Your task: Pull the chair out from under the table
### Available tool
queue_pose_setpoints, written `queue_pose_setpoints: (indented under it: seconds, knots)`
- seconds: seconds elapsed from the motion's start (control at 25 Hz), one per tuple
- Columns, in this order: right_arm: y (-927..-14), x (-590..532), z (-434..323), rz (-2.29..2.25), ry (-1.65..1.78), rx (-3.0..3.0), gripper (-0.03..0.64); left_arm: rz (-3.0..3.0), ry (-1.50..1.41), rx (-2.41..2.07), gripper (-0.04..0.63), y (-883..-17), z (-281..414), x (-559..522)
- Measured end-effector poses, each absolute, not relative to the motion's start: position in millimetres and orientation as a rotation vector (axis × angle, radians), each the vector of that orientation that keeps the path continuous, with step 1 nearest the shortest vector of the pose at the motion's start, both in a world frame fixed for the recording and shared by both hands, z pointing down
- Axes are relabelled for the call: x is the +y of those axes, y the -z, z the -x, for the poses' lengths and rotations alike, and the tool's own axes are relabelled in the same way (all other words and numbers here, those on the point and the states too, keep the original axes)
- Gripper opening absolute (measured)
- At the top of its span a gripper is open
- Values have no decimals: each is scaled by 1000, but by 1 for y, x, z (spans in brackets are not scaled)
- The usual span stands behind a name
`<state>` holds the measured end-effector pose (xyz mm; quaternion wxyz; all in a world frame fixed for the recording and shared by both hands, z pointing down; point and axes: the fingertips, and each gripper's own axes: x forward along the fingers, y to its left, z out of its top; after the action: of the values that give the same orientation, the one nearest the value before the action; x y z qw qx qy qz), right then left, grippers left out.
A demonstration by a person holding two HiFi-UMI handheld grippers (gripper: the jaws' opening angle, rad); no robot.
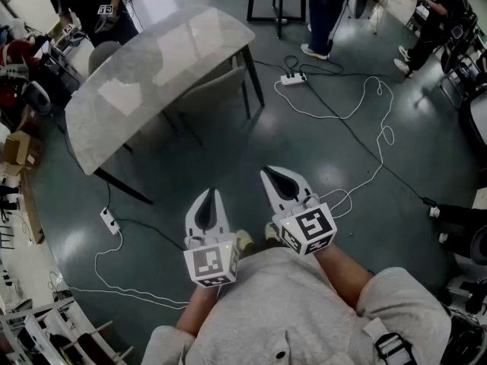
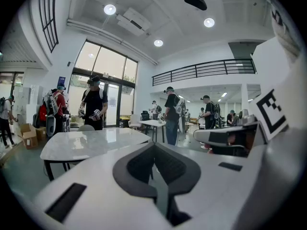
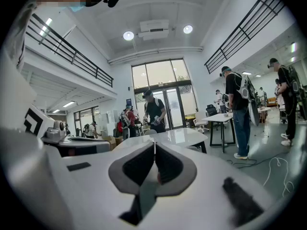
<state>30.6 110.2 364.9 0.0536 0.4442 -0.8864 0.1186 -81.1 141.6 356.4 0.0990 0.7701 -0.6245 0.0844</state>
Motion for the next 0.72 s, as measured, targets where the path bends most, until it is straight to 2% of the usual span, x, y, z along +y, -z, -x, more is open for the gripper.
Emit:
queue_pose_setpoints:
  seconds: [0.72]
  knots:
    - [-369,113,-31,-1447,-394,-2681,26,-2276,-228,-1811,12,-364,103,122]
